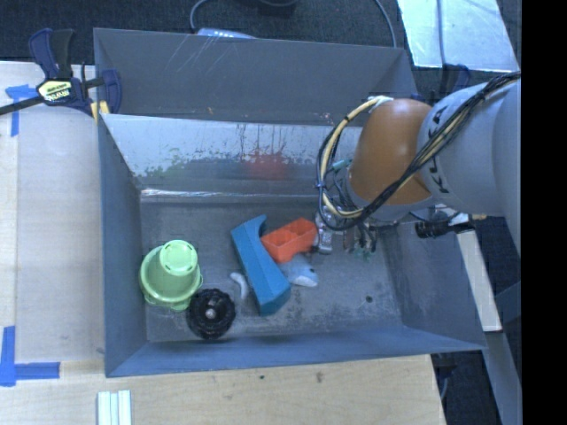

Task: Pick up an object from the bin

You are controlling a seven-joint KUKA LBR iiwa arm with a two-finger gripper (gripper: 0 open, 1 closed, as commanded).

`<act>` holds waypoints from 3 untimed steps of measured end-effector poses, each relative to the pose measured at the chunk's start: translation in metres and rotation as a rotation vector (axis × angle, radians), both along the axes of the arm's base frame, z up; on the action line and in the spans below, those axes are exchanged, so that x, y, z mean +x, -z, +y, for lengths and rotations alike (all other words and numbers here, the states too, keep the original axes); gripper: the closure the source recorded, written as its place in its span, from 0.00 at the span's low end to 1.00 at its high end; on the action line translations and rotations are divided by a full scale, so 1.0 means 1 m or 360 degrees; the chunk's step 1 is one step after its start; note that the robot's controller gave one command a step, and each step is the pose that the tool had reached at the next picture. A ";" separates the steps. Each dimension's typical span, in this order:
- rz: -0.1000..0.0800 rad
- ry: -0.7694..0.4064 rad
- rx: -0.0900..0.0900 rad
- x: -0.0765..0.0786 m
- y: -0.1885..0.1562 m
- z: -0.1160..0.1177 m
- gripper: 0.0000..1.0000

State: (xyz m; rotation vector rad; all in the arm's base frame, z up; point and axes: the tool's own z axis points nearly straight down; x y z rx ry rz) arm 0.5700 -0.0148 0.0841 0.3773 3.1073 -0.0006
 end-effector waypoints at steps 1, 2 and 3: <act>0.0013 -0.0028 0.0000 0.001 -0.038 0.001 1.00; 0.0001 -0.0106 -0.0002 0.010 -0.102 -0.007 1.00; 0.0006 -0.0081 -0.0001 0.024 -0.155 0.001 1.00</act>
Offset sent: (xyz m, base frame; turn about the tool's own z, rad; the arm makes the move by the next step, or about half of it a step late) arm 0.0126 -0.0114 0.1228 -0.0832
